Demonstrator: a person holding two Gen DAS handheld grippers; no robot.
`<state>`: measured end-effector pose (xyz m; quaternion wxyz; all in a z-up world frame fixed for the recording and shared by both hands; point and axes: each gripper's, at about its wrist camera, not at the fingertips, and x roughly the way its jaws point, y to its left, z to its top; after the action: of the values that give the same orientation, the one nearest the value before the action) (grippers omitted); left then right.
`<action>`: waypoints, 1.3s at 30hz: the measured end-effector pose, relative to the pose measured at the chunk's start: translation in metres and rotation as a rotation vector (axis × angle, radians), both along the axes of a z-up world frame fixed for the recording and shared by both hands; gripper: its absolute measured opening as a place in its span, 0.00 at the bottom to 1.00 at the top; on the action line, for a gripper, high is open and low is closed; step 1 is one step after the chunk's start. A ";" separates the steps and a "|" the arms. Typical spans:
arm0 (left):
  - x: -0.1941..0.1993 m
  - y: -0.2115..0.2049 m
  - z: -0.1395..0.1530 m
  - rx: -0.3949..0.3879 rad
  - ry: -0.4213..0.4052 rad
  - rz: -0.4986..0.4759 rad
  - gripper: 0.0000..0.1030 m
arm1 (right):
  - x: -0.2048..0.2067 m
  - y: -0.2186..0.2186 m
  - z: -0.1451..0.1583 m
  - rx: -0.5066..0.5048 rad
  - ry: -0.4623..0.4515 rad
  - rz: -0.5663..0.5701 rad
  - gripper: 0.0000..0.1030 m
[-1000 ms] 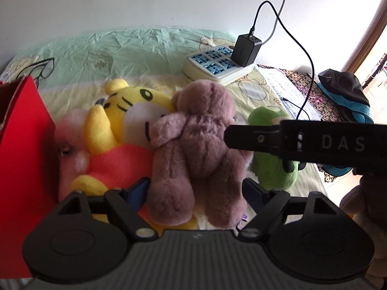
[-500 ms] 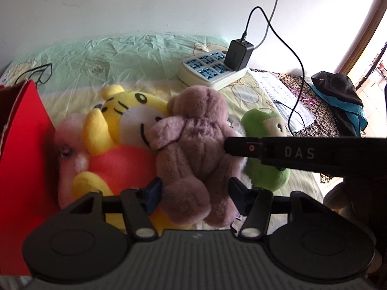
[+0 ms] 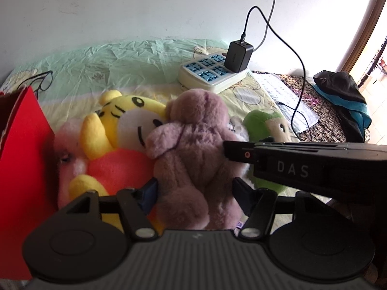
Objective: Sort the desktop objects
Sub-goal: 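Close the left gripper on the teddy bear while the right gripper grips it too, then lift the teddy bear with both grippers and carry it over the red box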
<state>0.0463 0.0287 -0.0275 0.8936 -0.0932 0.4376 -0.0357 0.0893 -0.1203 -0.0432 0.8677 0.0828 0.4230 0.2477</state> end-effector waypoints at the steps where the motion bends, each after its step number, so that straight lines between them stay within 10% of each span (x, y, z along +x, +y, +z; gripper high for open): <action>1: -0.005 -0.002 0.005 -0.009 -0.011 0.002 0.61 | -0.003 -0.004 0.002 0.010 0.001 -0.003 0.18; 16: -0.069 0.016 0.098 -0.010 -0.304 -0.042 0.61 | -0.048 0.001 0.075 0.138 -0.127 -0.049 0.15; 27: -0.108 0.138 0.140 0.049 -0.425 0.006 0.60 | -0.050 0.128 0.114 0.223 -0.203 0.031 0.14; 39: -0.145 0.279 0.104 0.122 -0.347 0.172 0.60 | -0.052 0.280 0.080 0.264 -0.171 0.195 0.13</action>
<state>-0.0988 0.3074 0.0763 0.9594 -0.0686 0.2688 0.0517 0.0369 0.1601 0.0365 0.8540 0.1331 0.3175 0.3901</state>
